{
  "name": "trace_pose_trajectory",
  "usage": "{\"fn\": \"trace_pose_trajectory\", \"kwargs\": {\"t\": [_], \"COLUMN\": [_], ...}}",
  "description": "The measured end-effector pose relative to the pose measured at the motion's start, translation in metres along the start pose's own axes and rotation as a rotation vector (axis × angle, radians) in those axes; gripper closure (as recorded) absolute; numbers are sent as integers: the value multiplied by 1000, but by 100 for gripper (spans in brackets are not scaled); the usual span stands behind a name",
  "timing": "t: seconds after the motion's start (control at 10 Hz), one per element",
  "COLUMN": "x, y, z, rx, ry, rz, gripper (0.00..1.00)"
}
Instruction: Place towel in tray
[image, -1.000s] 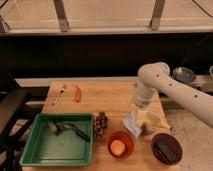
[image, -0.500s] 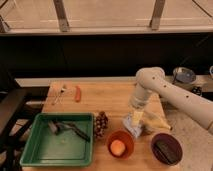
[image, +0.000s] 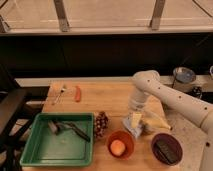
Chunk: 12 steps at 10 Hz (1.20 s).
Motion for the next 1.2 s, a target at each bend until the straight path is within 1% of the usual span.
{"fn": "trace_pose_trajectory", "kwargs": {"t": [0.1,0.2,0.3,0.4,0.5,0.6,0.7,0.9,1.0,1.1,1.2], "x": [5,8,12,17,19,19,19,18,14,7,-1], "y": [2,3,5,7,8,9,10,12,13,15,19], "z": [-3,-11,-21,-33,-41,-53,-59,-79,-87,-101,-111], "rx": [6,22,39,57,71,92,106,137,147,162,166], "ry": [4,7,5,5,5,2,0,-14,-28,-52,-66], "rz": [8,13,21,31,32,31,31,25,18,2,-21], "gripper": [51,62,70,80,90,98,100,100,100,100,100]}}
